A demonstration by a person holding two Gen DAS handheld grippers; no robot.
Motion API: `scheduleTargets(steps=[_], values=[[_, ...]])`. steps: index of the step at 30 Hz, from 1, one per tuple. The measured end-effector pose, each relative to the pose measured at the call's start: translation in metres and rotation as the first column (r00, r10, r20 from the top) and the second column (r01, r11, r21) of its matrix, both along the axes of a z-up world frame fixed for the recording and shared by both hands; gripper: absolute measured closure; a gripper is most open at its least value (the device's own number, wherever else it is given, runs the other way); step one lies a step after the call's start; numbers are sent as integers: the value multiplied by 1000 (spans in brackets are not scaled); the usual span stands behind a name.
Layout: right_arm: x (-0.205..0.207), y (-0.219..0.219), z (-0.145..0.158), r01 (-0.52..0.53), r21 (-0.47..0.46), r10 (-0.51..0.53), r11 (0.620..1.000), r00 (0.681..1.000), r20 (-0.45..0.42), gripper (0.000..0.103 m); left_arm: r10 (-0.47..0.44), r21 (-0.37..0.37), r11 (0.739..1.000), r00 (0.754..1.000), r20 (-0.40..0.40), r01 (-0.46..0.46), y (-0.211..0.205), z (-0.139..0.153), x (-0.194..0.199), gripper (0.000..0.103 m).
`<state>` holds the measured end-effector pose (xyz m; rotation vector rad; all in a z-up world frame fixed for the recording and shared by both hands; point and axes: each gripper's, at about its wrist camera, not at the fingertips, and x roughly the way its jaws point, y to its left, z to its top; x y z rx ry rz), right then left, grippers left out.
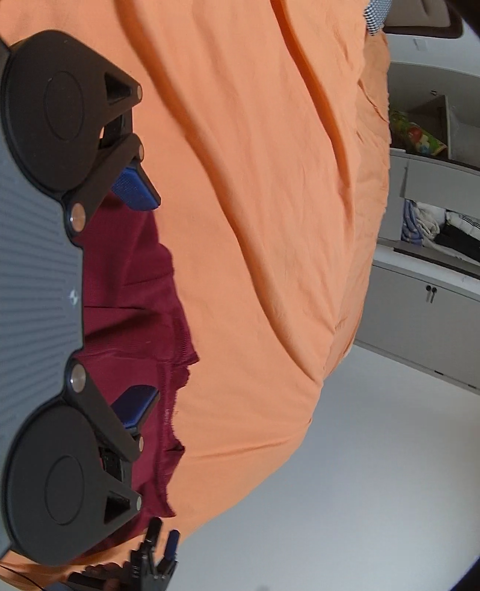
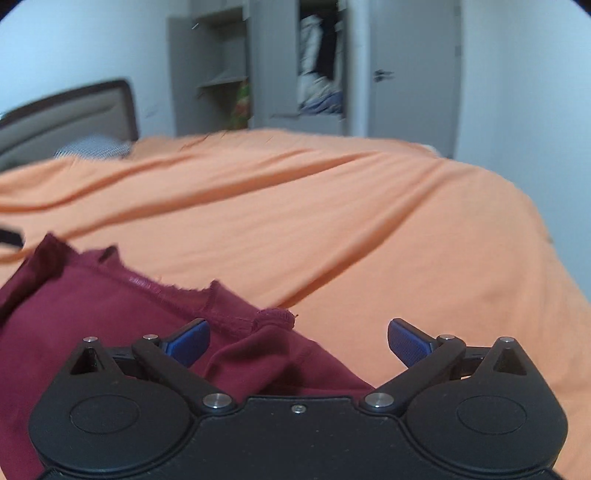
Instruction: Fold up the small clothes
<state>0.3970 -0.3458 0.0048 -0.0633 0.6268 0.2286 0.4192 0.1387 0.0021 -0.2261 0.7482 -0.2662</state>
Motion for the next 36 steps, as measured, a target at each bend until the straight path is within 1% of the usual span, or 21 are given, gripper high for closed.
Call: scheduleTargets(steps=[3, 7, 9, 11, 14, 16, 18, 19, 20, 21, 22, 23, 24, 25, 26, 28, 30, 32, 33, 34, 36], values=[[-14, -16, -7, 76, -2, -76, 997, 997, 23, 1, 15, 30, 999, 999, 34, -16, -6, -2, -24, 0], [-39, -35, -12, 176, 80, -178, 981, 984, 15, 1, 6, 92, 996, 997, 83, -14, -16, -5, -62, 0], [-60, -38, -14, 174, 151, -180, 973, 983, 22, 1, -13, 129, 992, 994, 107, -1, -23, -8, -80, 0], [-87, -37, -15, 164, 199, -174, 966, 984, 33, 1, -17, 169, 986, 992, 124, -4, -30, -12, -95, 1], [-128, -28, -20, 152, 223, -168, 963, 984, 57, 1, -12, 235, 972, 985, 175, -30, -42, -14, -111, 1], [-151, -16, -25, 153, 208, -170, 966, 983, 68, 1, -20, 263, 964, 977, 212, -37, -50, -13, -115, 2], [-168, -4, -30, 149, 168, -164, 974, 983, 81, 1, -37, 269, 963, 974, 226, -26, -55, -11, -114, 11], [-175, 4, -32, 146, 145, -161, 979, 982, 95, 1, -44, 269, 963, 974, 221, -18, -57, -12, -112, 18], [-181, 11, -33, 146, 125, -161, 981, 980, 118, 1, -47, 265, 964, 976, 215, -12, -59, -12, -110, 28], [-183, 16, -33, 146, 110, -161, 983, 977, 141, 2, -47, 257, 966, 978, 204, -7, -60, -13, -107, 34], [-184, 19, -33, 141, 103, -156, 985, 975, 159, 6, -47, 246, 969, 981, 189, 0, -61, -14, -104, 50], [-182, 21, -32, 135, 102, -150, 986, 975, 165, 9, -48, 230, 973, 983, 175, 6, -61, -16, -100, 71], [-179, 23, -33, 131, 103, -146, 986, 976, 164, 16, -44, 211, 977, 986, 161, 9, -61, -16, -97, 83], [-176, 24, -32, 130, 104, -145, 986, 975, 165, 24, -32, 196, 981, 989, 147, 3, -59, -19, -94, 99], [-172, 25, -31, 131, 105, -147, 986, 975, 167, 28, -11, 179, 984, 990, 137, -13, -58, -19, -92, 99], [-163, 25, -29, 140, 98, -154, 985, 976, 155, 48, 25, 130, 991, 989, 146, -44, -52, -17, -92, 100], [-154, 23, -31, 161, 99, -173, 982, 977, 122, 60, 78, 118, 988, 981, 179, -100, -44, -10, -95, 101], [-148, 20, -34, 176, 128, -189, 976, 977, 95, 76, 148, 59, 985, 971, 187, -162, -28, -4, -96, 101], [-147, 19, -35, 183, 131, -196, 974, 976, 95, 92, 175, 27, 983, 970, 168, -182, -19, -2, -94, 101], [-146, 20, -36, 189, 120, -201, 975, 975, 95, 95, 192, 9, 981, 971, 143, -196, -12, -4, -91, 101], [-146, 21, -38, 194, 105, -204, 975, 974, 100, 96, 216, 10, 976, 970, 108, -218, -5, -12, -86, 101]])
